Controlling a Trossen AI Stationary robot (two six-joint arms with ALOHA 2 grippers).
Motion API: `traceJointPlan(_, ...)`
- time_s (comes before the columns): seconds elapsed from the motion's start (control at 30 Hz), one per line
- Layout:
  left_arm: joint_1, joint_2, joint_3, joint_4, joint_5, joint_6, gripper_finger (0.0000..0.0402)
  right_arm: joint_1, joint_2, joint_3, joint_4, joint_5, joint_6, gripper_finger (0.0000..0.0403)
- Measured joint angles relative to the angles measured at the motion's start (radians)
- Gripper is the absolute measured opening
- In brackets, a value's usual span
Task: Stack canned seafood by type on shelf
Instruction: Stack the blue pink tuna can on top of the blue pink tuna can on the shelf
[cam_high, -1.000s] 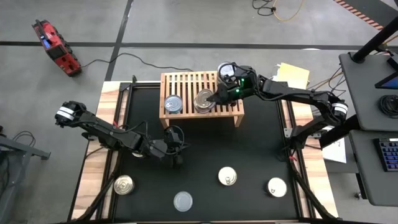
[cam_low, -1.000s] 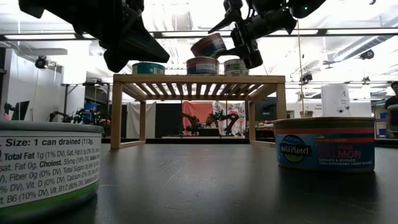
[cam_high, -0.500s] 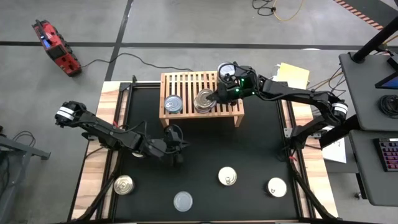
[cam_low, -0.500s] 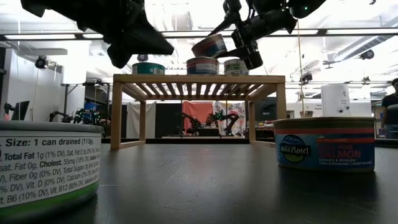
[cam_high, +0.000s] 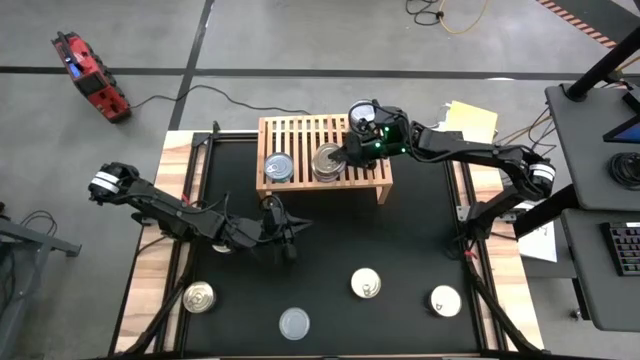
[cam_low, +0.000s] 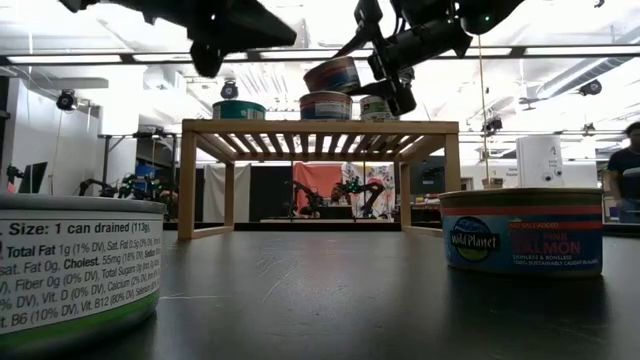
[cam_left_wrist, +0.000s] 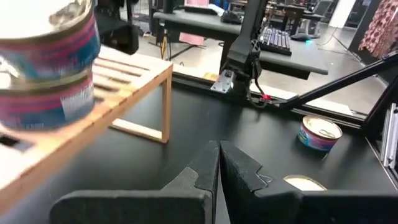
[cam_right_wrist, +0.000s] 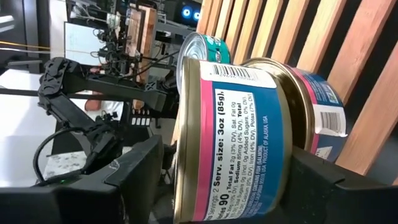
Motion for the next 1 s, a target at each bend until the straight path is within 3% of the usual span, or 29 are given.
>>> traceJointPlan(0.13,0.006,0.0,0.046,-0.018,-0.005,0.079,0.0,0.0,0.0,0.0,0.005,0.0,-0.006,0.0262)
traceJointPlan(0.5,0.018,0.0,0.151,-0.122,-0.156,0.254,0.0,0.0,0.0,0.0,0.033,0.009,-0.025,0.0293)
traceJointPlan(1.0,0.044,0.0,0.153,-0.114,-0.156,0.256,0.0,0.0,0.001,0.0,0.043,0.056,-0.051,0.0287)
